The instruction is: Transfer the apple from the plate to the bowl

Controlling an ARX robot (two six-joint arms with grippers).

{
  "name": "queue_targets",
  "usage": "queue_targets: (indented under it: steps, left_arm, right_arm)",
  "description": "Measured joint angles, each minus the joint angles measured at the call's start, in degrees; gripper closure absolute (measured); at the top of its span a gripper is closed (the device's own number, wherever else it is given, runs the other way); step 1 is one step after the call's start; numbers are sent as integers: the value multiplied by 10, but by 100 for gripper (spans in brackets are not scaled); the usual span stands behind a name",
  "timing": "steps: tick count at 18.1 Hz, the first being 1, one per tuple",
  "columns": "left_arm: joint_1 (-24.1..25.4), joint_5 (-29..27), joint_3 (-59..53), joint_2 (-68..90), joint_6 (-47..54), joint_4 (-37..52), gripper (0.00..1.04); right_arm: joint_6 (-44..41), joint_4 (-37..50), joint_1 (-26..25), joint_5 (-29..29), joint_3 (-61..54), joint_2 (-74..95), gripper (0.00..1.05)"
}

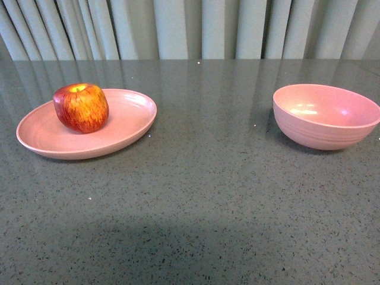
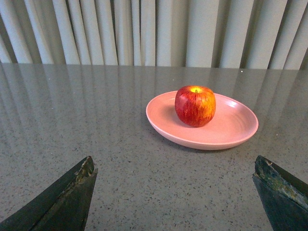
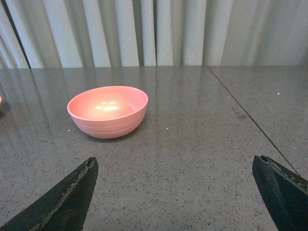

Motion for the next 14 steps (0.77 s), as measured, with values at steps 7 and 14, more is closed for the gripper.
queue_targets:
  steps: [7,14]
  left_arm:
    - [0,0,0,0,0,0,7]
    - [0,0,0,0,0,0,7]
  right_arm:
    - [0,0,0,0,0,0,7]
    - [0,0,0,0,0,0,7]
